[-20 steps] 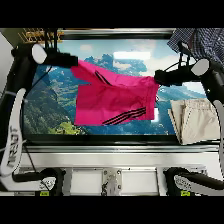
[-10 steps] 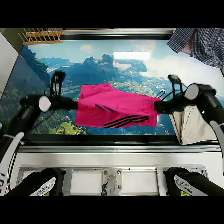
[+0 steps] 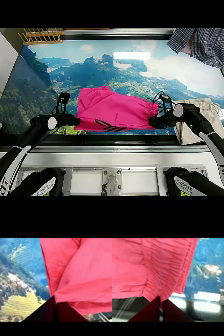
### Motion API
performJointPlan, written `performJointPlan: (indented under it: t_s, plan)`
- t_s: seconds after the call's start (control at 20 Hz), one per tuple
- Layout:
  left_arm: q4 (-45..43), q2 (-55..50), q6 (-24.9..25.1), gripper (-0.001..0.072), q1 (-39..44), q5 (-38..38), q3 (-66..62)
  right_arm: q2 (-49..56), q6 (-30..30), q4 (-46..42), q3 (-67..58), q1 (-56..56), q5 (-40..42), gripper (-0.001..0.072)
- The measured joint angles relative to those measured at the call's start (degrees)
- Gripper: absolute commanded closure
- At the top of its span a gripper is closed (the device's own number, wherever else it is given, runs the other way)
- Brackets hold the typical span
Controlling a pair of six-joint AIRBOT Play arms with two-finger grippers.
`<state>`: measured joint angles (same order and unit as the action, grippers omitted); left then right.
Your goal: Fold the clothes and pants, and hang the long-sleeved shirts on hangers.
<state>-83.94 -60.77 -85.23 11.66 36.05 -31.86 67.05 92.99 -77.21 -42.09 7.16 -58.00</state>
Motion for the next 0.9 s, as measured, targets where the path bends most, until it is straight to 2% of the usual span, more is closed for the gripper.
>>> performJointPlan:
  t_s: [0.05,0.1,0.15,0.2,0.25,0.3,0.35,0.55,0.75,0.9]
  plan:
    - [0.0,0.0,0.0,0.0702,0.0,0.2,0.4,0.0,0.1,0.1,0.3,0.0,0.9,0.0684]
    - [0.0,0.1,0.0,0.0597,0.0,0.7,0.7,0.0,0.3,0.2,0.6,0.1,1.6,0.0683]
    - [0.0,0.2,0.0,0.0335,0.0,1.3,0.8,0.0,0.5,0.4,0.8,0.1,2.1,0.0682]
    - [0.0,0.4,0.0,0.0177,0.0,2.1,0.7,0.0,0.7,0.7,0.9,0.1,2.5,0.0601]
    - [0.1,0.9,-0.1,0.0155,0.0,3.0,0.1,-0.1,0.7,1.4,0.9,0.1,2.8,0.0345]
    - [0.0,1.9,0.0,0.0156,0.0,3.8,-0.9,-0.3,0.7,2.1,0.8,0.1,3.0,0.0131]
    - [0.0,3.2,0.0,0.0156,0.0,4.8,-2.2,-0.7,0.7,2.8,0.4,0.1,3.0,0.0111]
    - [0.0,10.5,-1.0,0.0156,-0.1,9.0,-8.1,-4.5,0.9,4.3,-2.2,-0.3,1.9,0.0115]
    - [0.2,15.7,-9.1,0.0156,-2.5,15.9,-9.7,-9.7,1.5,4.6,-3.4,-1.5,1.3,0.0118]
    - [6.0,15.8,-14.6,0.0156,-7.9,19.5,-7.1,-12.0,2.0,5.0,-3.6,-1.9,1.1,0.0119]
